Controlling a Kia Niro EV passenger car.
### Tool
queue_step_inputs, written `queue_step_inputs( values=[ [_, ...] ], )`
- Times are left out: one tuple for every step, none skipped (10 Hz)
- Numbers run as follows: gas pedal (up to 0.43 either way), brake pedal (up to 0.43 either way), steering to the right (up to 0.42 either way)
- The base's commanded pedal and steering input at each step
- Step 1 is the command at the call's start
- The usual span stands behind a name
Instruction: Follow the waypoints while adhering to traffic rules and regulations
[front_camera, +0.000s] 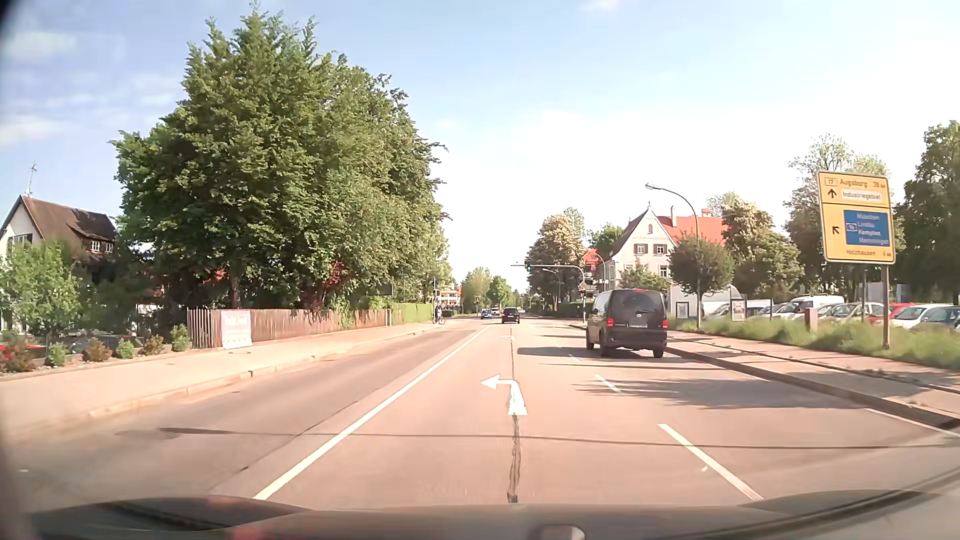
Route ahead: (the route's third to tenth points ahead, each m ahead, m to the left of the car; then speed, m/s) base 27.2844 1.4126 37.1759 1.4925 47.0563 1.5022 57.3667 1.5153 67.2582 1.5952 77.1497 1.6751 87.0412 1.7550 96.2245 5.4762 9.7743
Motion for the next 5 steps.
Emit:
queue_step_inputs(
  values=[
    [0.079,0.000,-0.004],
    [0.079,0.000,-0.005],
    [0.079,0.000,-0.004],
    [0.079,0.000,-0.004],
    [0.079,0.000,-0.004]
  ],
)
